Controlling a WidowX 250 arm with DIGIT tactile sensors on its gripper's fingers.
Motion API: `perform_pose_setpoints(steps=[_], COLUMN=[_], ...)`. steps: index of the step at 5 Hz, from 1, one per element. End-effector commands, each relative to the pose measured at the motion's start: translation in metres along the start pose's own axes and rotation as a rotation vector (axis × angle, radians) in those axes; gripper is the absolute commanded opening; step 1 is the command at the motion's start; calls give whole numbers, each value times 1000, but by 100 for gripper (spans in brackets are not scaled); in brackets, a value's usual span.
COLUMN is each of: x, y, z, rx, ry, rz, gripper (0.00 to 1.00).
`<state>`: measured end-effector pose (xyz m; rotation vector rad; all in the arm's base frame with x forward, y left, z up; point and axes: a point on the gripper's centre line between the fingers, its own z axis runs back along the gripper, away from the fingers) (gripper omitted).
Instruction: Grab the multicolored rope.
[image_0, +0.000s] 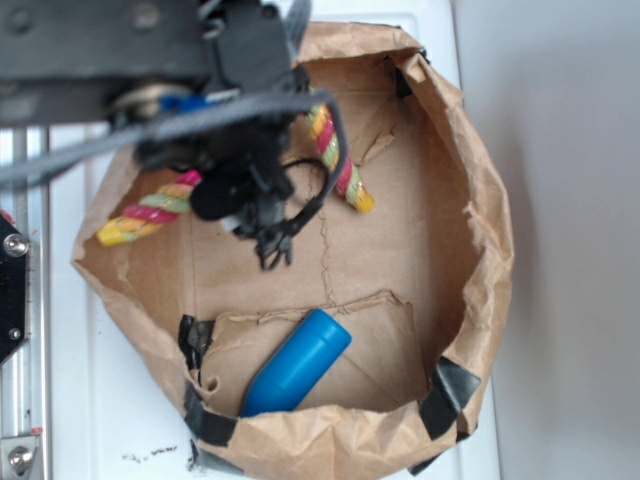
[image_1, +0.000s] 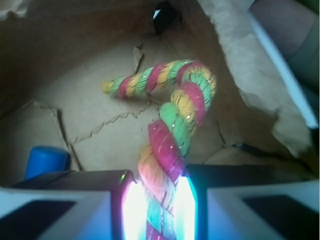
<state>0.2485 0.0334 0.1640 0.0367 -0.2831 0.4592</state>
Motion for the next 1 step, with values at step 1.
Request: perform_pose_setpoints(steps=[1], x=[2], y=[-36], z=[13], rx=[31], ry=[-198], rz=[-97], gripper=[0])
